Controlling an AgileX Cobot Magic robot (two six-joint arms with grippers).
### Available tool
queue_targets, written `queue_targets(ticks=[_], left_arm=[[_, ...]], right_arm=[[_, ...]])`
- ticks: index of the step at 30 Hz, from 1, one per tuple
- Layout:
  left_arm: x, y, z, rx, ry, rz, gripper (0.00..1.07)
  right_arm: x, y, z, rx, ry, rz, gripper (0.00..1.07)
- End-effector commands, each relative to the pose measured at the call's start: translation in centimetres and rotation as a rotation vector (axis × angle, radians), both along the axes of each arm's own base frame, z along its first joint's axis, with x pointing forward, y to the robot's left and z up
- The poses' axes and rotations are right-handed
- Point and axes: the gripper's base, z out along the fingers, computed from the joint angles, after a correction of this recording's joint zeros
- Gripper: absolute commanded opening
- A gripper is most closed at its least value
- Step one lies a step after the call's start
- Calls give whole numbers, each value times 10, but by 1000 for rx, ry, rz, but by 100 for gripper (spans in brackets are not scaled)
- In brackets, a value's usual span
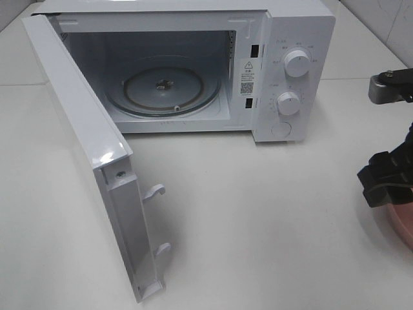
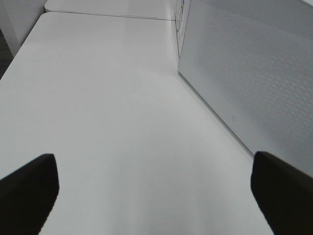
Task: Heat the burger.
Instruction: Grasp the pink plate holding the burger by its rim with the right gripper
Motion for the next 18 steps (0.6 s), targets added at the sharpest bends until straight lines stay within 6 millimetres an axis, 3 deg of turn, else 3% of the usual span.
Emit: queue_targets(ticks=[1, 11, 18], left_arm=[[-1, 0, 1, 4, -27, -6, 100], [-1, 0, 1, 4, -27, -6, 100], [-1, 0, 1, 4, -27, -6, 100]], right_arm=[[-1, -12, 1, -34, 19, 5, 104], [3, -28, -1, -63, 30, -41, 101], [14, -26, -22, -74, 93, -40, 99]])
